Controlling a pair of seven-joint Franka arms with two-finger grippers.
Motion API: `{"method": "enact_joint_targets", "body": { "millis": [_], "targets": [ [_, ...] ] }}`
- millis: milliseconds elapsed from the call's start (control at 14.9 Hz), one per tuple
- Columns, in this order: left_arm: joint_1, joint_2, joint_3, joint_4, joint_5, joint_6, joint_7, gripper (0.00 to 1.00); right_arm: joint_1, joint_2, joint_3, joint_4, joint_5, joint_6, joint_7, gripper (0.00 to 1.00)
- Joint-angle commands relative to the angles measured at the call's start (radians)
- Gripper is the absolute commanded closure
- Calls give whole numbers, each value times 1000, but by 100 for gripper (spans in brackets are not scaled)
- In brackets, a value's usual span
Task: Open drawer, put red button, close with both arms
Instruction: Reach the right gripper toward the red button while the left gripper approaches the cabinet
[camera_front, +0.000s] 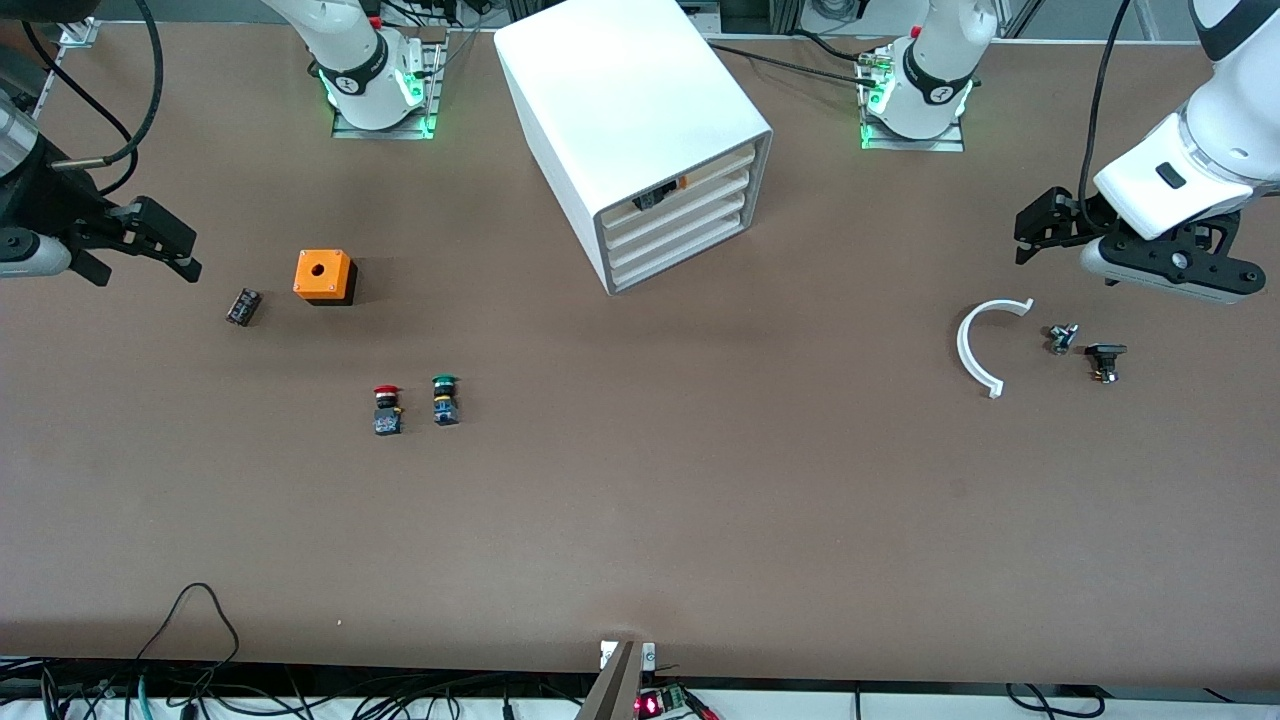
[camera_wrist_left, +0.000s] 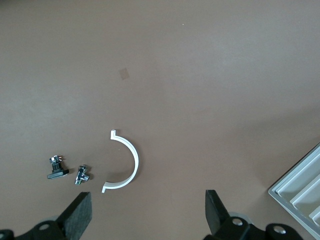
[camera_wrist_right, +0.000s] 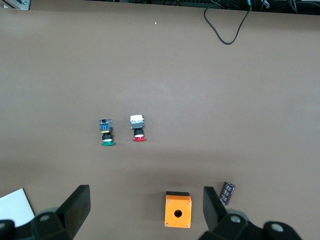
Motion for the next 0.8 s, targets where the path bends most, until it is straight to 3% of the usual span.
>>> {"method": "enact_joint_targets", "body": {
  "millis": [0,335,737],
  "targets": [
    [-3,-5,2,16,-15,-19,14,0,-3,8,3,15,-8,-19,-5,0],
    [-3,-5,2,16,-15,-24,14,0,-10,8,1,34,1,-31,-19,0],
    [-1,-4,4,16,-24,-30,17,0,1,95,6,26,5,-57,-34,0]
  ]
}}
